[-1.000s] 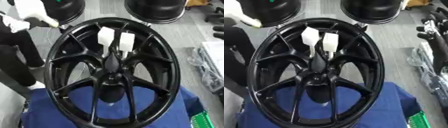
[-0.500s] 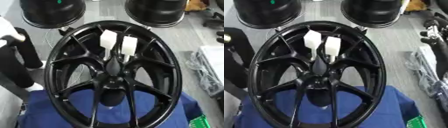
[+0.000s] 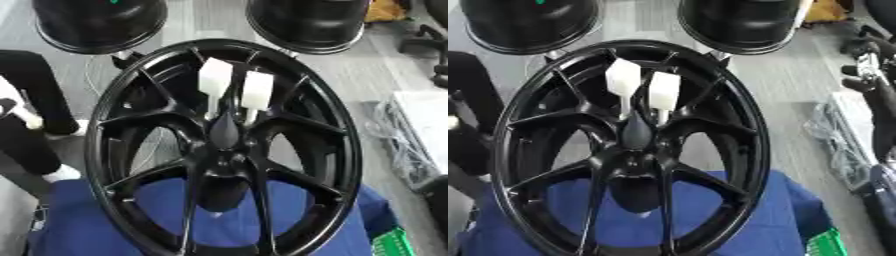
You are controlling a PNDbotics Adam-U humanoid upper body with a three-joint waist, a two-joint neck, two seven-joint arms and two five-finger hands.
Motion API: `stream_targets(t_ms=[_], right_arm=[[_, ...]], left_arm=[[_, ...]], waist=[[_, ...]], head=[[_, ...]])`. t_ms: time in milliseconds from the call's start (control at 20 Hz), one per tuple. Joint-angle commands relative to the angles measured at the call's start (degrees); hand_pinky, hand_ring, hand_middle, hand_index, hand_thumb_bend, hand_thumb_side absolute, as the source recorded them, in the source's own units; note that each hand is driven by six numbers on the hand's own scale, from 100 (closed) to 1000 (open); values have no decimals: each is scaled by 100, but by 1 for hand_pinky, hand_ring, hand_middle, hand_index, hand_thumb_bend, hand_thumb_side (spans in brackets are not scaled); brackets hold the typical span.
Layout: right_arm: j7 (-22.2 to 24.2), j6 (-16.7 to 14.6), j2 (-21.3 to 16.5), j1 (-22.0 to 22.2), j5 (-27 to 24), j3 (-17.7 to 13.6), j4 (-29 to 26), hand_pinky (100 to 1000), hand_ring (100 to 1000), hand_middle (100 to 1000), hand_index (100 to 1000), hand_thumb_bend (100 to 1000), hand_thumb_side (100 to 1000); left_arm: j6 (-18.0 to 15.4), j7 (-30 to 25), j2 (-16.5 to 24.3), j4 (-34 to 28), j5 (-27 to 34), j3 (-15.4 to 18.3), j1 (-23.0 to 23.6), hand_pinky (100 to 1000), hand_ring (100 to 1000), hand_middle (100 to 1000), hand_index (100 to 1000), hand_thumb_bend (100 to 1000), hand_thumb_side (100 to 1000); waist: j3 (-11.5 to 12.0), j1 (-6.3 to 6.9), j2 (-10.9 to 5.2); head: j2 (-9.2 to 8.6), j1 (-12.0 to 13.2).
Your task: Pull the pin out of the wheel hub.
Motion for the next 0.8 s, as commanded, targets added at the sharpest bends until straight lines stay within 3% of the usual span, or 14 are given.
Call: stream_targets(t_ms=[50,150,250,300,400,450,500,650,700,800], right_arm=[[-11,-12,-103,-77,-22,-57,-85,759,745,749,860,100,592],[-15,-12,-117,-82,-24,-61,-91,759,745,749,860,100,591],[-12,-11,-119,-89,-25,-60,-93,759,745,749,859,100,591],[-10,-13,-115,-93,-23,-60,-94,759,745,748,859,100,592],[-4,-18,-91,-79,-12,-63,-84,759,745,748,859,100,595],[-2,-19,-85,-74,-6,-61,-76,759,745,748,859,100,595],[-3,-19,-73,-67,-5,-62,-66,758,744,748,859,100,595],[-46,-45,-32,-83,-24,-86,-60,757,743,746,856,100,588],[-55,-53,-29,-92,-32,-89,-65,757,744,747,857,100,587],[-81,-55,-28,-95,-45,-97,-61,757,745,749,860,100,586]], left_arm=[[-77,-14,134,86,62,132,-95,929,854,874,898,522,605],[-107,3,134,84,75,131,-112,921,848,869,896,512,607],[-82,80,96,82,72,153,-137,908,834,853,890,423,558],[-67,143,28,64,61,176,-160,894,810,826,868,283,513],[-70,509,-441,-23,348,380,-230,893,786,799,849,199,553],[-77,731,-597,-53,569,435,-231,893,786,799,849,199,553],[-57,1021,-860,-38,870,536,-282,930,789,769,804,192,647],[-219,2771,-1889,103,2716,784,-569,956,802,807,860,308,874],[-427,3242,-2115,67,3147,763,-655,955,804,814,914,442,987],[-856,3742,-2480,-29,3695,668,-823,959,813,823,921,529,1000]], waist=[[-4,21,-68],[-1,27,-67],[2,35,-66],[2,39,-64],[6,41,-55],[5,43,-51],[7,36,-51],[-1,13,-53],[-10,2,-53],[-16,-11,-52]], head=[[-44,-2],[-19,2],[-15,-6],[-11,-8],[13,-24],[18,-29],[32,-37],[53,-54],[52,-56],[74,-45]])
